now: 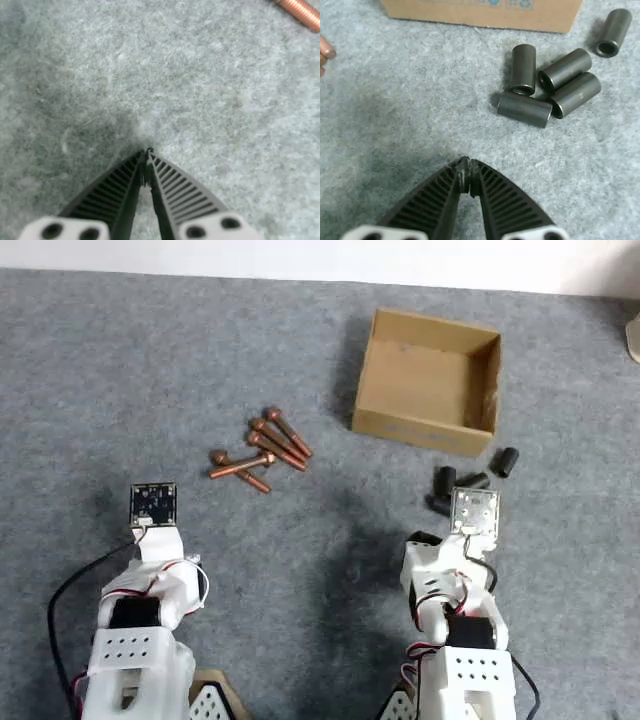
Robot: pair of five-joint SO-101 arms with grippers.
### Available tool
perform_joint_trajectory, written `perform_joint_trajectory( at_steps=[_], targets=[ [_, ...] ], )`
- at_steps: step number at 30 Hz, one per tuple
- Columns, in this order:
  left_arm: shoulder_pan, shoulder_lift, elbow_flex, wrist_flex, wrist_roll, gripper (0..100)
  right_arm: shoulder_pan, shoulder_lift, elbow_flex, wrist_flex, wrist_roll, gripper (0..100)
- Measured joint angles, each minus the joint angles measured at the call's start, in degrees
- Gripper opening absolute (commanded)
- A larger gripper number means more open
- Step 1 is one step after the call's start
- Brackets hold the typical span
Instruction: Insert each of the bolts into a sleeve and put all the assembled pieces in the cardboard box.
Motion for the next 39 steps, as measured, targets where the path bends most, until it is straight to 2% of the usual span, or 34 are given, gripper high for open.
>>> perform_joint_trajectory(
  at_steps=[6, 10, 13, 16, 19, 23, 26, 30, 36, 39],
  targets=[
    [7.3, 0.0, 0.0, 0.0, -0.1, 1, -3.2, 0.0, 0.1, 0.0, 0.1, 0.6],
    [7.9, 0.0, 0.0, -1.7, 0.0, 3, -3.3, 0.0, 0.1, 0.0, 0.1, 0.6],
    [7.6, 0.0, 0.0, -6.9, 0.0, 3, -3.3, 0.0, 0.1, 0.0, 0.1, 0.6],
    [5.4, 0.0, -2.5, -8.4, -0.1, 3, -3.3, 0.0, 0.1, 0.0, 0.1, 0.6],
    [3.0, 0.0, -9.4, -2.6, 0.0, 3, -3.3, 0.0, 0.1, 0.0, 0.1, 0.6],
    [2.8, 0.0, -21.7, 9.8, -2.0, 3, -3.3, 0.0, 0.1, 0.0, 0.1, 0.6],
    [5.2, 0.0, -30.5, 18.8, -11.5, 3, -3.3, 0.0, 0.1, 0.0, 0.1, 0.6],
    [11.9, 0.0, -34.8, 27.6, -26.5, 3, -3.3, 0.0, 0.1, 0.0, 0.1, 0.6],
    [14.9, 1.0, -36.1, 29.5, -29.9, 3, -3.3, 0.0, 0.1, 0.0, 0.1, 0.6],
    [15.2, 8.8, -40.1, 29.2, -31.5, 3, -3.3, 0.0, 0.1, 0.0, 0.1, 0.6]
  ],
)
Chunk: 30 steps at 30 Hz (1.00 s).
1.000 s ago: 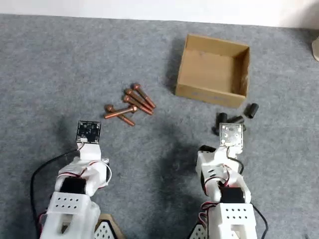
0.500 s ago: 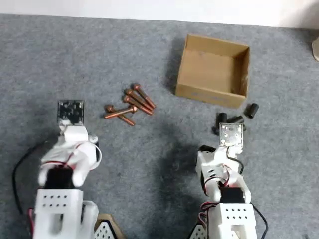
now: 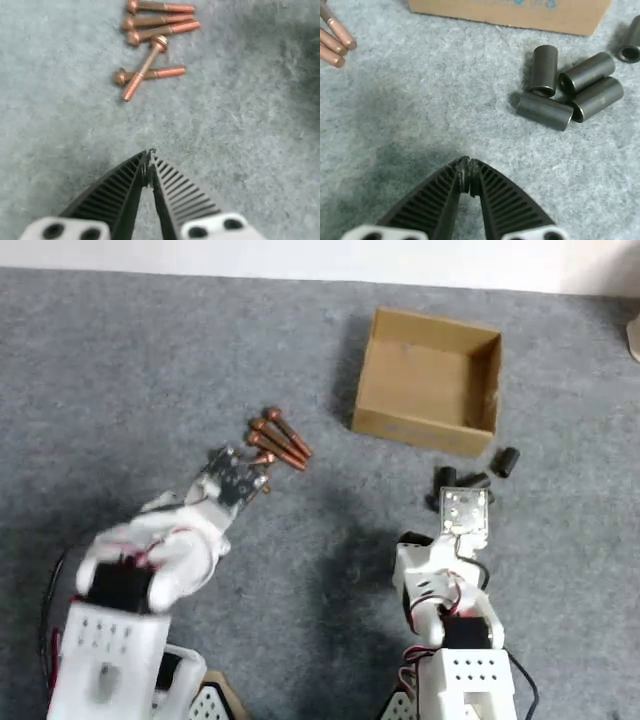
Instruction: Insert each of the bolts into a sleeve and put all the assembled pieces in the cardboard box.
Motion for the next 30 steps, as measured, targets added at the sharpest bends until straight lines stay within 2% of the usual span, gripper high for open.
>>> perform_joint_trajectory(
  at_steps=[6, 11, 13, 19, 30],
  targets=[
    [0.3, 28.9, -17.6, 2.9, -1.8, 3, 0.0, 0.0, 0.0, 0.0, 0.0, 0.6],
    [0.3, 50.8, -35.6, 9.0, -7.6, 3, 0.0, 0.0, 0.0, 0.0, 0.0, 0.6],
    [0.3, 55.8, -41.0, 10.3, -9.7, 5, 0.0, 0.0, 0.0, 0.0, 0.0, 0.6],
    [0.3, 65.8, -50.7, 11.1, -12.4, 21, 0.0, 0.0, 0.0, 0.0, 0.0, 0.6],
    [0.3, 85.1, -65.5, 11.2, -16.7, 21, 0.0, 0.0, 0.0, 0.0, 0.0, 0.6]
  ],
)
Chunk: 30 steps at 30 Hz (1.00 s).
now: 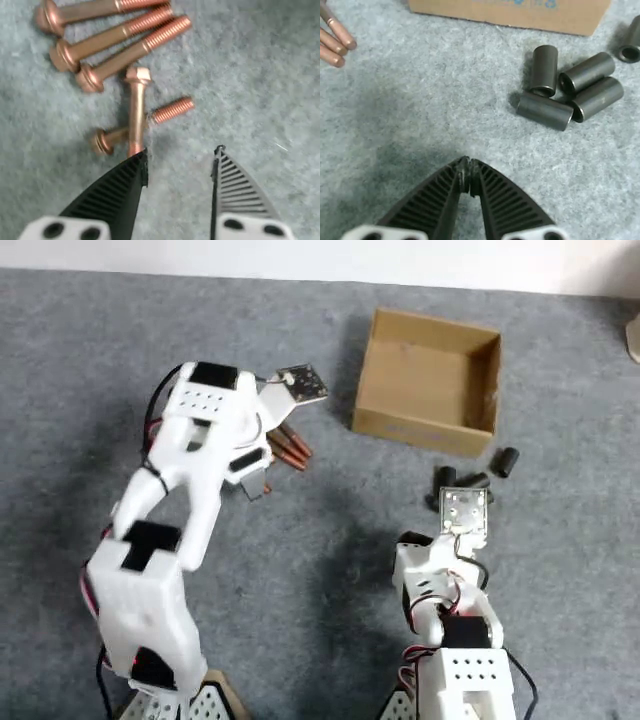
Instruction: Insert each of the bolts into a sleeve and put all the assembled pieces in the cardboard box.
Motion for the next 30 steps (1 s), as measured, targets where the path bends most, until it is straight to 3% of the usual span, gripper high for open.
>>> perform_joint_trajectory(
  at_steps=[14, 21, 30],
  targets=[
    [0.0, 24.9, -31.7, 8.3, -5.7, 21, 0.0, 0.0, 0.0, 0.0, 0.0, 0.6],
    [0.4, 29.4, -37.9, 10.0, -5.7, 0, 0.0, 0.0, 0.0, 0.0, 0.0, 0.6],
    [-0.7, 31.4, -38.7, 10.0, -4.2, 1, 0.0, 0.0, 0.0, 0.0, 0.0, 0.6]
  ],
)
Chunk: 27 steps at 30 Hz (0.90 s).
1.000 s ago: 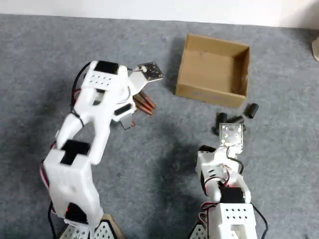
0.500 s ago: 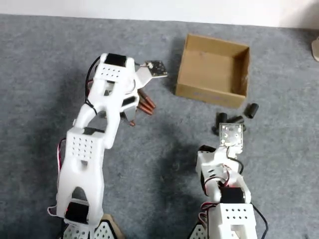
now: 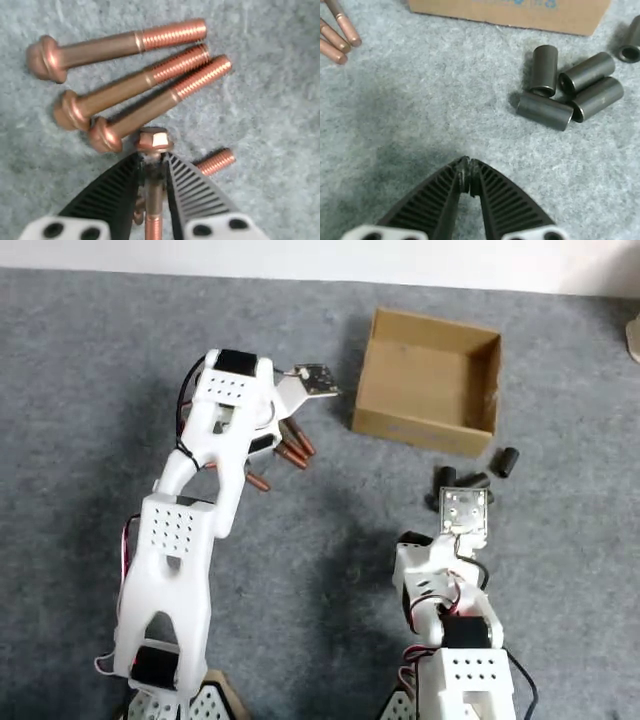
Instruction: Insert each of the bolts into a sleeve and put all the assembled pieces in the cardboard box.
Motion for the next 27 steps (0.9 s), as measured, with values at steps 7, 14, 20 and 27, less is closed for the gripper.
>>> perform_joint_trajectory(
  at_steps=[7, 14, 20, 27],
  targets=[
    [-2.6, -3.5, 0.2, 4.3, 15.1, 1, 0.0, 0.0, 0.0, 0.0, 0.0, 0.6],
    [-6.1, -13.4, 11.3, 5.6, 36.7, 1, 0.0, 0.0, 0.0, 0.0, 0.0, 0.6],
    [-9.1, -25.8, 27.0, 4.5, 46.2, 1, 0.0, 0.0, 0.0, 0.0, 0.0, 0.6],
    [-9.2, -48.7, 54.4, -8.9, 50.3, 1, 0.0, 0.0, 0.0, 0.0, 0.0, 0.6]
  ],
)
